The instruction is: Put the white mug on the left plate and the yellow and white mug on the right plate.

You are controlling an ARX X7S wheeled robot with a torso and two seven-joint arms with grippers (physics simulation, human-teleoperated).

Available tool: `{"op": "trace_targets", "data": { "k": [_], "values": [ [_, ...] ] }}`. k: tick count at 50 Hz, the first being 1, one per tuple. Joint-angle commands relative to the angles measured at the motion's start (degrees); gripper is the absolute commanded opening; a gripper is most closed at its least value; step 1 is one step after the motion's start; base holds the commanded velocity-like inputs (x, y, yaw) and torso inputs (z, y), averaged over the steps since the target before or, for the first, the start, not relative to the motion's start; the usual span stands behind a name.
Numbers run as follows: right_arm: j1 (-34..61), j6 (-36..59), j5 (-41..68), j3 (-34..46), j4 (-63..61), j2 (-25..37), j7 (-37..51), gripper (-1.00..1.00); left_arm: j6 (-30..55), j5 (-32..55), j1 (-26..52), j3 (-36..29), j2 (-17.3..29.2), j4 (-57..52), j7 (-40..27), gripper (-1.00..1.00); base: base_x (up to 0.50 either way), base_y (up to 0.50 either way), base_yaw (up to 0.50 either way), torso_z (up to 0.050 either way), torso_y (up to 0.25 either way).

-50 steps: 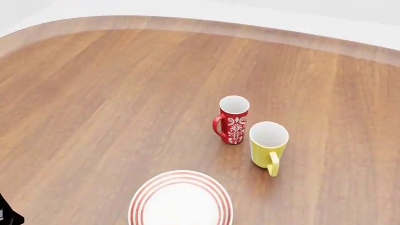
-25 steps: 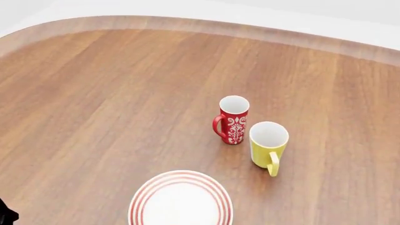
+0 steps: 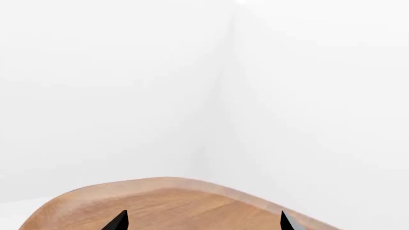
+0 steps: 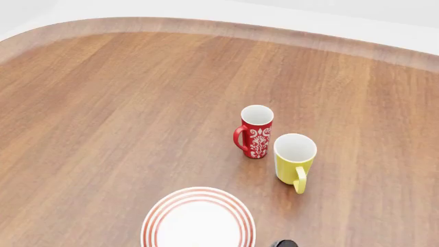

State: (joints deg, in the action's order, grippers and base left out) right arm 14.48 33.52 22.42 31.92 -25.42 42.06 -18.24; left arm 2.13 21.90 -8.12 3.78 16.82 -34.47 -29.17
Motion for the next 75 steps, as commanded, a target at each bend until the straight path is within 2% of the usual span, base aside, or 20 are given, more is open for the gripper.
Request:
{"op": "trace_targets", "data": {
  "k": [1,23,49,75],
  "values": [
    [1.2,-1.9,-5.6,3.7,5.3,-2.6,-2.7,1.0,-0.4,0.4,-0.2,2.0,-1.2,-0.6,0.6,1.0,0.0,0.0,0.0,0.0,0.0],
    [3.5,-5.0,-7.8,7.4,12.7,-6.2,-5.1,1.0,-0.6,1.1,-0.4,1.9,-0.7,-0.8,0.2,1.0,0.0,0.0,0.0,0.0,0.0],
    [4.4,-14.1,-8.6,9.7,29.3,-12.4,-8.2,1.0,-1.4,1.4,-1.2,2.1,-0.1,-1.1,-0.3,1.0,0.0,0.0,0.0,0.0,0.0],
    [4.7,-13.3,-11.0,12.5,29.9,-12.3,-8.4,1.0,-1.7,1.8,-1.3,1.9,0.4,-1.5,-0.8,1.0,0.0,0.0,0.0,0.0,0.0]
  ]
}}
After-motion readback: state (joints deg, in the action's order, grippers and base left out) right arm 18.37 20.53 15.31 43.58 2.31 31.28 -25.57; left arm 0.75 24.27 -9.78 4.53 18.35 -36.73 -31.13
